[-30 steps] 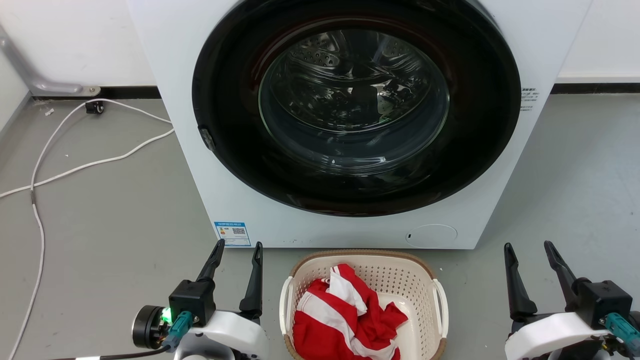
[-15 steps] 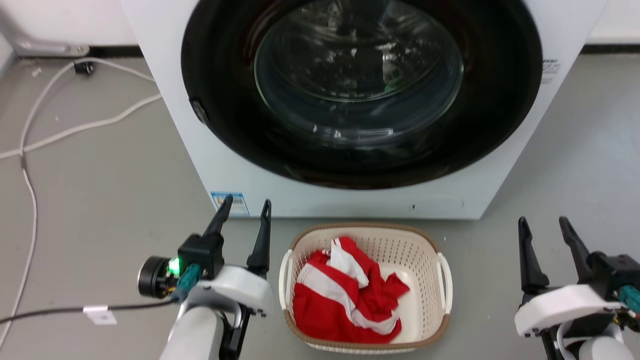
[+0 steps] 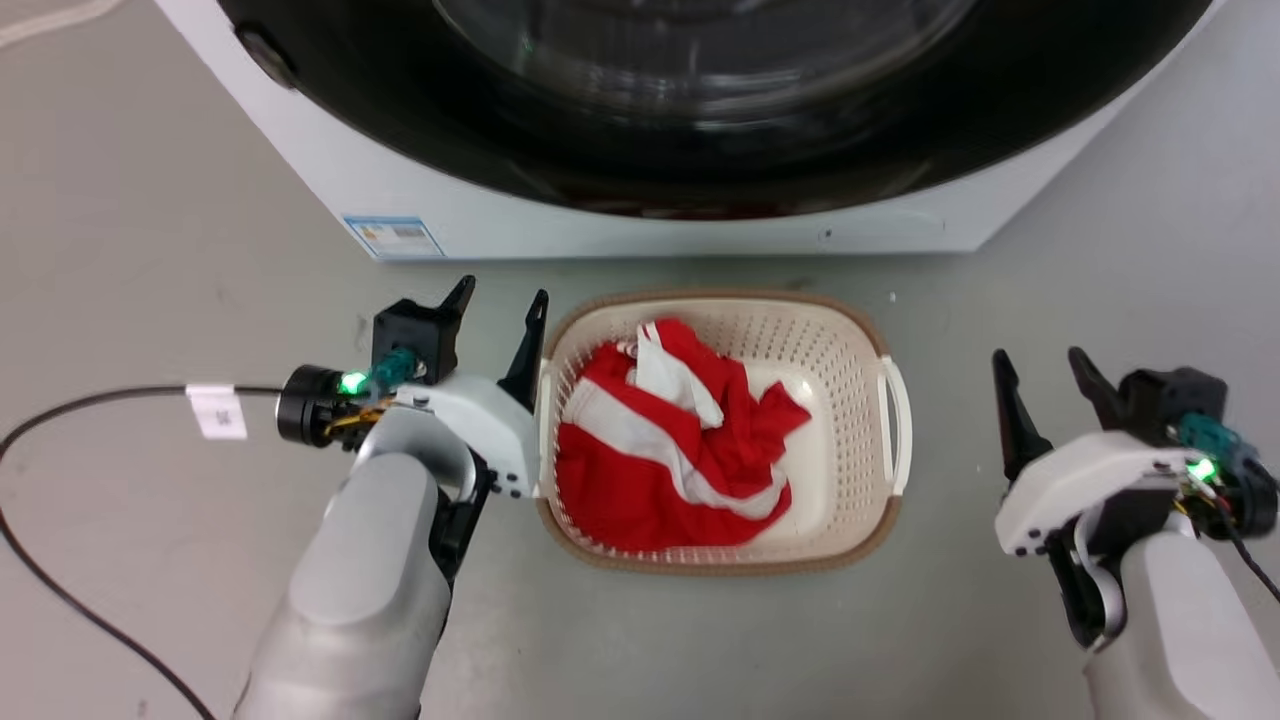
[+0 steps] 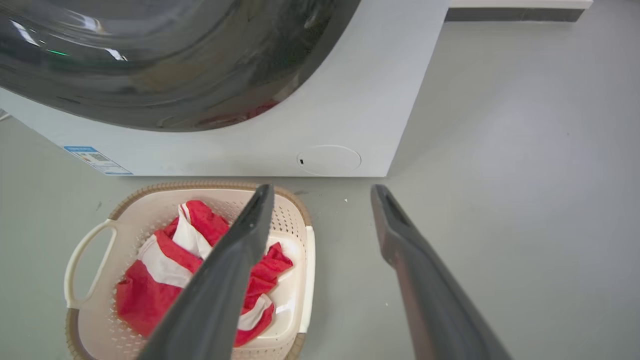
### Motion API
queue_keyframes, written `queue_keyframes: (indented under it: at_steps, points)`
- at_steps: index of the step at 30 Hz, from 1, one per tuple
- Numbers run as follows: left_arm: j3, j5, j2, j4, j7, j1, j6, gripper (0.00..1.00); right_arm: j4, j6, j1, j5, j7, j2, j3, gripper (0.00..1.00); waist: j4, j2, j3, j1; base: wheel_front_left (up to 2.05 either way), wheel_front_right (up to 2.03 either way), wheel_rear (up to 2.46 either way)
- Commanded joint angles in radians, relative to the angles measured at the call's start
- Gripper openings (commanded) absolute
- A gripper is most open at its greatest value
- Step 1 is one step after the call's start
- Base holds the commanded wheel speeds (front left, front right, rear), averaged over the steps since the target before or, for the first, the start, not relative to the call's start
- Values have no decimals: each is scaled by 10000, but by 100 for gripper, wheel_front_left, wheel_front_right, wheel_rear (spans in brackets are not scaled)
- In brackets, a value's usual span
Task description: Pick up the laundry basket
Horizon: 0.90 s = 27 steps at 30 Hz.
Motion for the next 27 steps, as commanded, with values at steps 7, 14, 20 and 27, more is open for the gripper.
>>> queue_keyframes:
  at_steps: [7,14,20,27]
  points:
    - [-422,-467,260,1910,562,-1457,-140,100,1974,-3,-1620,652,417,-203,907,100,-442,-1,2119,-2,0,0,0]
    - [-1323,-1226,433,3226,1228,-2318,-161,100,3752,-3,-2906,1219,488,-211,1659,100,-605,-1,3083,-2,0,0,0]
    - [-1976,-2046,751,3949,1782,-3022,-164,100,5033,-3,-3932,1639,447,-160,2331,100,-699,-1,3758,-2,0,0,0]
    - [-2346,-2707,1040,4593,2284,-3863,-166,100,6179,-3,-4981,2207,315,-104,3035,100,-746,-1,4324,-2,0,0,0]
